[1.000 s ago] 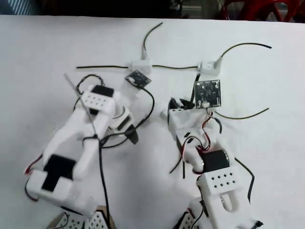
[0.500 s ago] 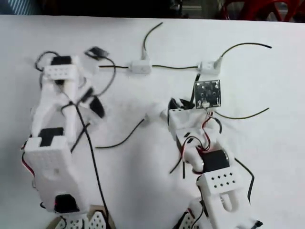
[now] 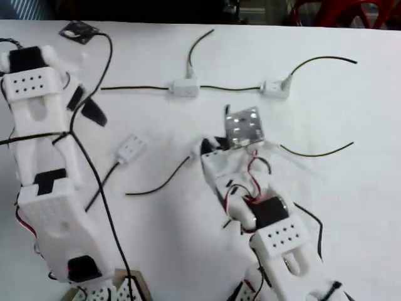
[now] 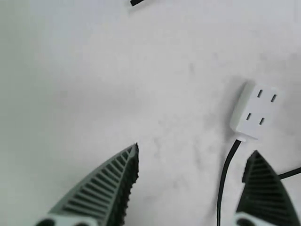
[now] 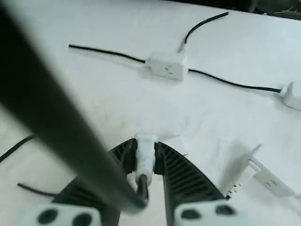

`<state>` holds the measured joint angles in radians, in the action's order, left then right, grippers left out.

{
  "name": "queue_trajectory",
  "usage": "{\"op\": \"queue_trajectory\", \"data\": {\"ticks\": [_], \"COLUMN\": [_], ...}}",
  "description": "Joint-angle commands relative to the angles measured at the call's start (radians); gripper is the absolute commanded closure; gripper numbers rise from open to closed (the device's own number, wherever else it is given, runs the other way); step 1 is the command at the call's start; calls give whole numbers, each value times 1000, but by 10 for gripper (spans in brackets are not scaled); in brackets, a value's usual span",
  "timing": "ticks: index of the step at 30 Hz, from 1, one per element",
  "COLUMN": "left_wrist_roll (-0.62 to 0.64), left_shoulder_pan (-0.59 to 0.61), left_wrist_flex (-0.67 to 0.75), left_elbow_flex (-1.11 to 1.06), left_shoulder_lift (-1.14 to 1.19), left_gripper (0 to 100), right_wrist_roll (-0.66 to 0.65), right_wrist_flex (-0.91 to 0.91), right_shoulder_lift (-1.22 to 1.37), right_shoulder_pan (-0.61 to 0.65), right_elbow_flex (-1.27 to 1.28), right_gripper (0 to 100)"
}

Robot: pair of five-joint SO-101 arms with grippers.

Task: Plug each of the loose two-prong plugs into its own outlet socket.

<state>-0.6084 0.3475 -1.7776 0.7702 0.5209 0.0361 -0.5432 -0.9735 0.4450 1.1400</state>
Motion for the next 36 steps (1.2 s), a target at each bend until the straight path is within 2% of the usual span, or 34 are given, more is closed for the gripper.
{"op": "queue_trajectory", "data": {"ticks": [1,8,10,19,22,26,32,36], "left_wrist_roll": [12,14,14,11,12,14,112,124], "left_shoulder_pan": [62,113,125,147,147,148,143,143], "left_wrist_flex": [-8,-5,14,299,345,354,396,416], "left_elbow_flex": [-25,-241,-339,-905,-1039,-1146,-1229,-1254], "left_shoulder_lift": [-160,-429,-503,-908,-983,-1027,-1073,-1121], "left_gripper": [653,653,653,651,650,653,653,653], "right_wrist_roll": [-25,-31,-71,-123,-201,-235,-236,-236], "right_wrist_flex": [2,-31,-31,-39,-41,-71,-272,-389], "right_shoulder_lift": [173,573,670,1024,1115,1198,1310,1382], "right_shoulder_pan": [82,203,239,285,292,292,309,308], "right_elbow_flex": [-157,-463,-542,-875,-947,-1037,-1257,-1387], "right_gripper": [981,981,981,981,981,981,981,981]}}
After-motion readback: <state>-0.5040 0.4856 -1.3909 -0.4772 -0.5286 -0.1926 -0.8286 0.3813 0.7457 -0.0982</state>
